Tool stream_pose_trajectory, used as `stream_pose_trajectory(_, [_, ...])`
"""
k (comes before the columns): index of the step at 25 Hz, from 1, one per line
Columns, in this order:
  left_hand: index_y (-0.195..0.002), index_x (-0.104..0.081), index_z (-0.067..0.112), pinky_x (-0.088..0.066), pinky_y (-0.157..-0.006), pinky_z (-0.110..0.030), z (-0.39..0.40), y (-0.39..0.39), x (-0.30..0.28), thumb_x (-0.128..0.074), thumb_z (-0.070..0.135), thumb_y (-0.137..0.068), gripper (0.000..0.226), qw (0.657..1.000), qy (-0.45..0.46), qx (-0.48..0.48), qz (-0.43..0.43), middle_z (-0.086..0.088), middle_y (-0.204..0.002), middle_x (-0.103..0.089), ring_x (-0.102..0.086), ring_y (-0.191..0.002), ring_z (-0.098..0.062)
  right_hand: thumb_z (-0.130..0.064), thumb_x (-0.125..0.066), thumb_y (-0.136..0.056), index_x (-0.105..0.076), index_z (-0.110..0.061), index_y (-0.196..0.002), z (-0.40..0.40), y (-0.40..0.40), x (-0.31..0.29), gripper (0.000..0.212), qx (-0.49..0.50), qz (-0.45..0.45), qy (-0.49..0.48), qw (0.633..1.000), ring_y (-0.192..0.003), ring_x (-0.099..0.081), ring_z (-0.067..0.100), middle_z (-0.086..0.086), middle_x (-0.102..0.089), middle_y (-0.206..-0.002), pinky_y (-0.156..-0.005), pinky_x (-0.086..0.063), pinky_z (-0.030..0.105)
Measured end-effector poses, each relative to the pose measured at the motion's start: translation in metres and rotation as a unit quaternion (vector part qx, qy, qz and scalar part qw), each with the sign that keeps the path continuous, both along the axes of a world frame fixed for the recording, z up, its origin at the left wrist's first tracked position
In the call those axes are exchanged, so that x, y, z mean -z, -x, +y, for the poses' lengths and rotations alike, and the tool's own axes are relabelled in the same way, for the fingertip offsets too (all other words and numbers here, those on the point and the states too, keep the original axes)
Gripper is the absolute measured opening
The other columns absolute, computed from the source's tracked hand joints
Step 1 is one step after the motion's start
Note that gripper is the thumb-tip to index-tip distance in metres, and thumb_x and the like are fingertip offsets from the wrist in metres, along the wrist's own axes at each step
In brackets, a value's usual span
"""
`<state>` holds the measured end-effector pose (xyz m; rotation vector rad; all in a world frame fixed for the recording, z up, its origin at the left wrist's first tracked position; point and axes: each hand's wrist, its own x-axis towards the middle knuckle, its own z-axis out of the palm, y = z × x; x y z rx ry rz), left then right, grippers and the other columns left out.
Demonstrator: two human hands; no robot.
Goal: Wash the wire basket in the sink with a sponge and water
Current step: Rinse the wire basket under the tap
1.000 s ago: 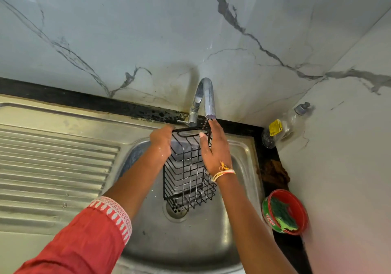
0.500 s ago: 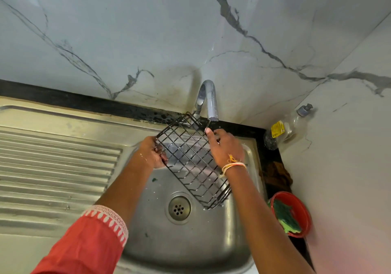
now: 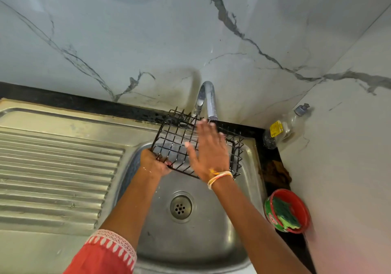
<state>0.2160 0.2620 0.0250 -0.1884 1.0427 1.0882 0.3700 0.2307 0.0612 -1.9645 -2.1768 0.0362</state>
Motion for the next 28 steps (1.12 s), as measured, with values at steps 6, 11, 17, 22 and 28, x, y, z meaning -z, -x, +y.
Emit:
stream_pose_trajectory(6, [-0.077,-0.064,0.011,-0.056,-0.062,-0.034,0.003,-0.013,-0.002,-0.028,0.024,-0.095,0.042,0.997,-0.070,-0.021,-0.001,-0.008,-0.065,-0.068,-0.065,-0.056,-0.024,-0.048,-0.010,-0.096,0.005,-0.013,-0.152,0.005,0.039,-0.008,0.068,0.037,0.078,0.018,0.996,-0.147,0.012,0.023,0.007,0.010,-0.160,-0.119,0.001,0.044])
stream_pose_trajectory(11, [-0.063,-0.056,0.017,-0.046,-0.079,-0.013,-0.009,-0.005,-0.021,-0.027,0.021,-0.095,0.044,0.998,-0.060,0.002,-0.007,0.000,-0.048,-0.058,-0.042,-0.043,-0.003,-0.057,-0.008,-0.095,0.007,-0.025,-0.153,-0.013,0.009,-0.004,0.068,-0.046,0.011,-0.014,0.999,-0.147,0.015,0.017,-0.004,0.011,-0.160,-0.119,0.006,0.043])
stream_pose_trajectory(17, [-0.043,-0.047,0.018,-0.035,-0.044,-0.014,-0.007,-0.017,-0.017,-0.025,0.019,-0.094,0.056,0.999,-0.039,-0.010,0.008,0.001,-0.035,-0.045,-0.040,-0.029,-0.012,-0.060,-0.009,-0.094,0.004,-0.009,-0.152,0.005,0.011,-0.014,0.078,0.157,0.043,0.018,0.987,-0.147,0.008,0.027,0.013,0.005,-0.160,-0.120,0.000,0.044])
stream_pose_trajectory(22, [-0.064,-0.068,0.012,-0.053,-0.065,-0.031,0.005,-0.021,0.000,-0.035,0.034,-0.098,0.052,0.998,-0.053,-0.016,-0.042,-0.008,-0.064,-0.068,-0.065,-0.058,-0.021,-0.055,-0.011,-0.094,0.003,-0.014,-0.153,0.017,0.035,-0.027,0.073,-0.026,0.015,-0.032,0.999,-0.148,0.007,0.022,0.006,0.005,-0.161,-0.121,-0.002,0.045])
stream_pose_trajectory(28, [-0.039,-0.031,0.022,-0.016,-0.039,-0.014,0.002,0.015,0.009,-0.035,0.030,-0.095,0.057,0.998,-0.040,-0.032,-0.029,0.004,-0.033,-0.022,-0.018,-0.028,-0.011,-0.052,-0.017,-0.099,-0.001,-0.013,-0.153,0.015,-0.027,0.005,0.069,0.183,0.097,0.007,0.978,-0.148,0.007,0.020,0.005,0.001,-0.162,-0.121,-0.002,0.045])
